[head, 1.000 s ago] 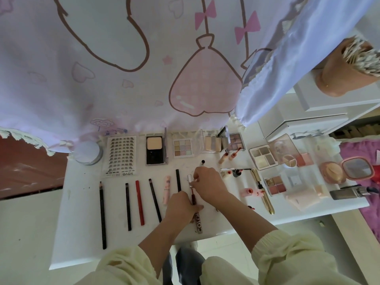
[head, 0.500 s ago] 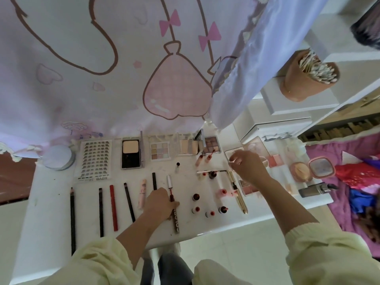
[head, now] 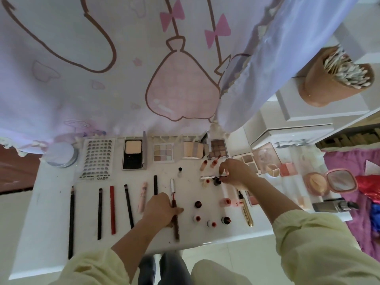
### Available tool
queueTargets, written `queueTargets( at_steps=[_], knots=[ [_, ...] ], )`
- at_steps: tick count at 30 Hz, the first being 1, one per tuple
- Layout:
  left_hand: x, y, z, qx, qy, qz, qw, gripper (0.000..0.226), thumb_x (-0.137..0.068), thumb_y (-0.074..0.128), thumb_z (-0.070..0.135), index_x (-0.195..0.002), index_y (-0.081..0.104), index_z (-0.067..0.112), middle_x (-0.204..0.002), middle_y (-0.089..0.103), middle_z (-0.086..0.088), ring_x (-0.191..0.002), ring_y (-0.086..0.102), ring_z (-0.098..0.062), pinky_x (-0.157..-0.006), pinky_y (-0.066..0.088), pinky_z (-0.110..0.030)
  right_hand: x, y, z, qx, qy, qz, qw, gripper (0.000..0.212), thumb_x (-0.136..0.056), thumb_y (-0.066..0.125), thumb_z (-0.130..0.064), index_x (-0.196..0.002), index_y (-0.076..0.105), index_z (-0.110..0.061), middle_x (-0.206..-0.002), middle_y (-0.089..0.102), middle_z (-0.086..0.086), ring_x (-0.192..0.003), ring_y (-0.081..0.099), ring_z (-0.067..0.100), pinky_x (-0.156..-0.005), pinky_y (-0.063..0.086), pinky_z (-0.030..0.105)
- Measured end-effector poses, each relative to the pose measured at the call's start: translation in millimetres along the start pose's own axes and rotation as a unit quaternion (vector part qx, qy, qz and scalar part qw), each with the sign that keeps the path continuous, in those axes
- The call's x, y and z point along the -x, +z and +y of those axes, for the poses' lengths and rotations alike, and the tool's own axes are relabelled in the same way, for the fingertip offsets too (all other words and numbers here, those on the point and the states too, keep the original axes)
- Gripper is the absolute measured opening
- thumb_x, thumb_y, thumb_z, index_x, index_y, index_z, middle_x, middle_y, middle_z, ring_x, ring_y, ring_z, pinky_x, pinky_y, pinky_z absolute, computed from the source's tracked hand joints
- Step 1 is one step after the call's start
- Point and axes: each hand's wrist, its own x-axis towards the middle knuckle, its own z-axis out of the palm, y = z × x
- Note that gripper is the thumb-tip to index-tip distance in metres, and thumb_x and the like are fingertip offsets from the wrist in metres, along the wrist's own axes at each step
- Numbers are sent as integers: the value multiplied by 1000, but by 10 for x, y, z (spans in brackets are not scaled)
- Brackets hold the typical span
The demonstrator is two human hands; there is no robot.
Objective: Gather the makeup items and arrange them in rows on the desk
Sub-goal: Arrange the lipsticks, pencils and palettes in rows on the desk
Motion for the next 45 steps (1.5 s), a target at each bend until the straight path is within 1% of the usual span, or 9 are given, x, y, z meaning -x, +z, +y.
queueTargets(
  at_steps=[5,16,21,24,28,35,39,43,45],
  knots=[
    [-12,-3,9,12,-3,-11,1000,33,-81,73,41,-83,58,13,-72,68,-1,-55,65,-7,-60,54,-17,-73,-24,-10,32,-21,-9,999,15,-86,66,-30,-98,62,-22,-113,56,-2,-104,55,19,-84,47,30],
    [-27,10,-5,8,-2,-8,1000,35,-81,72,44,-84,60,12,-71,69,-1,-60,68,-10,-72,59,-25,-84,-93,17,55,-52,-7,997,13,-85,66,-27,-96,61,-21,-117,56,-3,-107,54,18,-78,41,26],
    [-18,6,-8,5,-1,-6,1000,33,-82,70,44,-80,56,15,-68,66,2,-53,63,-6,-65,55,-19,5,-144,5,63,-58,2,996,12,-87,64,-24,-99,64,-20,-116,53,-1,-112,50,17,-88,44,31],
    [-33,27,-19,12,-2,-3,1000,35,-81,72,45,-84,58,13,-69,68,0,-54,66,-8,-68,58,-23,48,-184,-32,71,-54,10,996,14,-88,62,-24,-102,65,-21,-112,52,2,-108,53,21,-85,41,30],
    [-35,25,-23,14,-3,-6,1000,34,-81,72,44,-82,57,14,-68,68,1,-52,64,-7,-65,57,-22,114,-246,-89,98,-66,20,993,19,-89,60,-24,-107,65,-20,-111,55,3,-109,49,21,-89,33,29],
    [-31,30,-46,22,6,-5,1000,35,-81,71,44,-80,54,14,-66,66,1,-49,62,-7,-68,58,-24,228,-327,-142,132,-78,20,988,15,-92,53,-23,-100,66,-21,-98,63,-3,-99,54,15,-103,27,34],
    [-23,39,-43,31,12,-11,999,34,-82,71,43,-80,54,14,-69,67,-1,-51,63,-8,-69,59,-25,285,-401,-219,151,-93,39,983,21,-95,47,-19,-97,68,-20,-96,64,-2,-95,56,17,-103,26,33],
    [-25,48,-64,34,14,-11,999,35,-81,71,44,-81,54,15,-73,70,-3,-59,68,-13,-71,60,-29,295,-468,-386,221,-109,42,968,22,-93,46,-10,-97,66,-17,-100,61,0,-87,47,18,-104,23,35],
    [-33,59,-81,40,19,-10,999,36,-80,72,45,-82,56,13,-72,71,-4,-63,70,-15,-72,60,-33,291,-486,-500,269,-121,46,954,22,-90,49,-6,-99,67,-15,-100,62,0,-87,50,19,-102,23,36]
  ],
)
